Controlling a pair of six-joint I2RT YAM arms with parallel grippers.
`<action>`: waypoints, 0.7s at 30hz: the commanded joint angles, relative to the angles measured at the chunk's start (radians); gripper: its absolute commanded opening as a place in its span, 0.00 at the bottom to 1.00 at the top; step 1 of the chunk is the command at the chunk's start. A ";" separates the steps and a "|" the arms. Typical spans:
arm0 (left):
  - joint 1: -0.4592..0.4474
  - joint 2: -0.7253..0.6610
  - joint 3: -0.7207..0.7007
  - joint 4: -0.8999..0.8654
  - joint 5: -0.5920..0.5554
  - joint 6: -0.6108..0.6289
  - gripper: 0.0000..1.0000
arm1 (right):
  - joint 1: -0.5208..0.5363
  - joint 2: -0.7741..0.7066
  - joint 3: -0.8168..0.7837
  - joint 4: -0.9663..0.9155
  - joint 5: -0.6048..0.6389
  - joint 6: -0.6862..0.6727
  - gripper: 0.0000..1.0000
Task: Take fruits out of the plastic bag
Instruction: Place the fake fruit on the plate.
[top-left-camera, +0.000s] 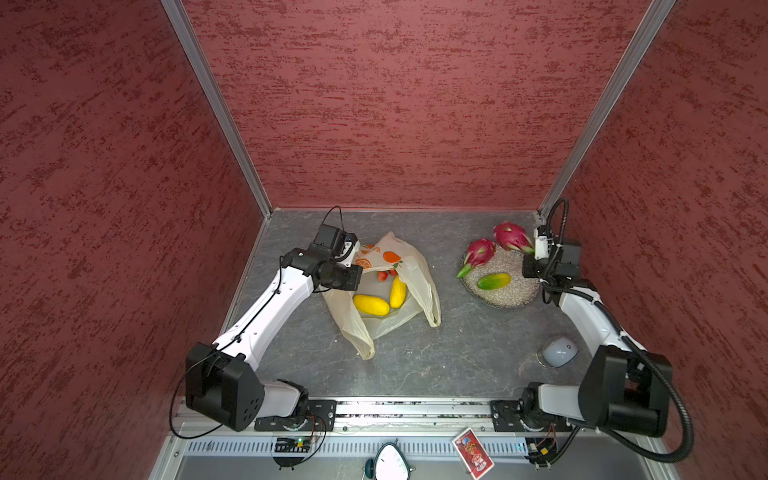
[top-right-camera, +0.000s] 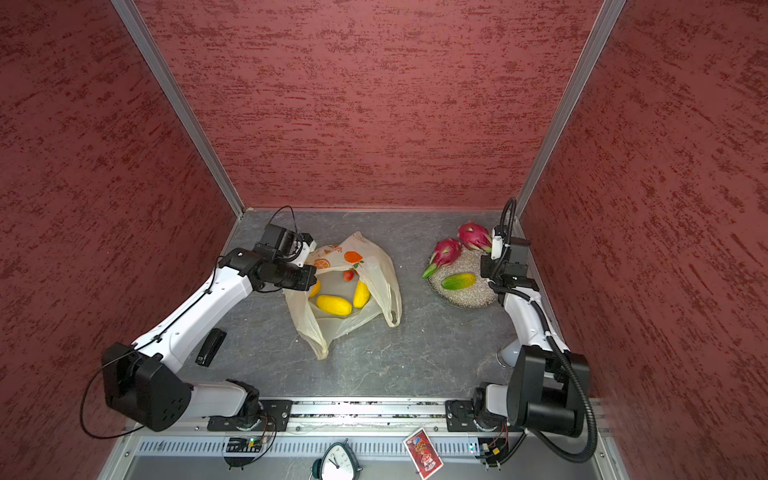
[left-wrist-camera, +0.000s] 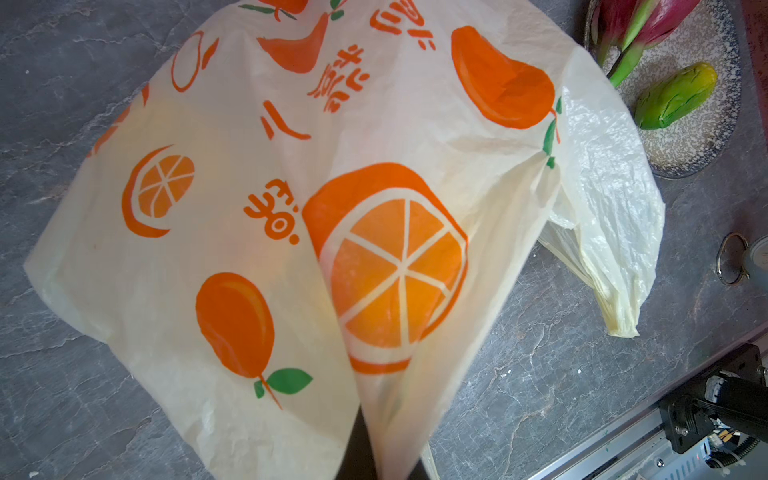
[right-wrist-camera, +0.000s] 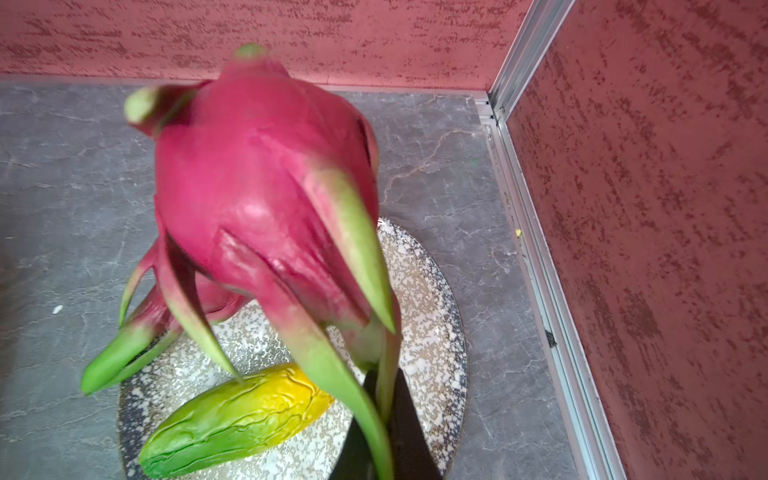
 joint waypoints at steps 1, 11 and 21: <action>0.004 -0.024 0.008 -0.003 0.019 0.016 0.00 | -0.007 0.002 0.002 0.031 0.072 -0.030 0.00; 0.004 -0.027 0.011 0.005 0.033 0.017 0.00 | -0.015 0.062 -0.027 0.050 0.162 -0.063 0.00; 0.002 -0.023 0.005 0.020 0.049 0.011 0.00 | -0.016 0.212 0.024 0.031 0.178 -0.100 0.00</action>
